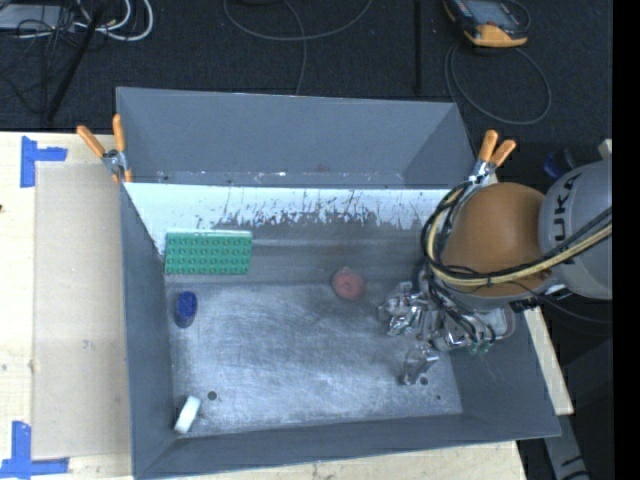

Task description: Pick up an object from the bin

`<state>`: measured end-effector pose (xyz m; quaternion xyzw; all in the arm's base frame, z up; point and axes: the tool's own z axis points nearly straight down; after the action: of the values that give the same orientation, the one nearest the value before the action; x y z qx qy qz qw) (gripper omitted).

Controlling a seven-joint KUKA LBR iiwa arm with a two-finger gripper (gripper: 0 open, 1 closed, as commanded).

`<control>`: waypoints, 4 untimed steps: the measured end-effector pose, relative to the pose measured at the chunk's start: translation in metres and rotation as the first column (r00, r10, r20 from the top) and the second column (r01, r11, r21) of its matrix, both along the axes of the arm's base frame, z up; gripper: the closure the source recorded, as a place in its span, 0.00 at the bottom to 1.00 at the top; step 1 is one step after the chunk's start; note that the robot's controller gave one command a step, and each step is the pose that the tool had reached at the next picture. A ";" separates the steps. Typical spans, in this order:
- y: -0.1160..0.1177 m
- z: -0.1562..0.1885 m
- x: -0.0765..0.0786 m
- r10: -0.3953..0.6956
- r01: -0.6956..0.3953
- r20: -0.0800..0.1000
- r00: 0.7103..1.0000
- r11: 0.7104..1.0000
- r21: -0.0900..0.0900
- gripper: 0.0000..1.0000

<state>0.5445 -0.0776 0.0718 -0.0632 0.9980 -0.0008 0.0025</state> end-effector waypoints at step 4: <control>-0.037 0.082 0.076 -0.107 0.107 0.004 0.994 0.994 0.002 1.00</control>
Offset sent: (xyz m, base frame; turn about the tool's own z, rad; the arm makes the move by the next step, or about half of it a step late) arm 0.0670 -0.0675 0.0179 -0.1586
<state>0.6206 -0.1144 0.1535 -0.0095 0.9999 -0.0004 0.0045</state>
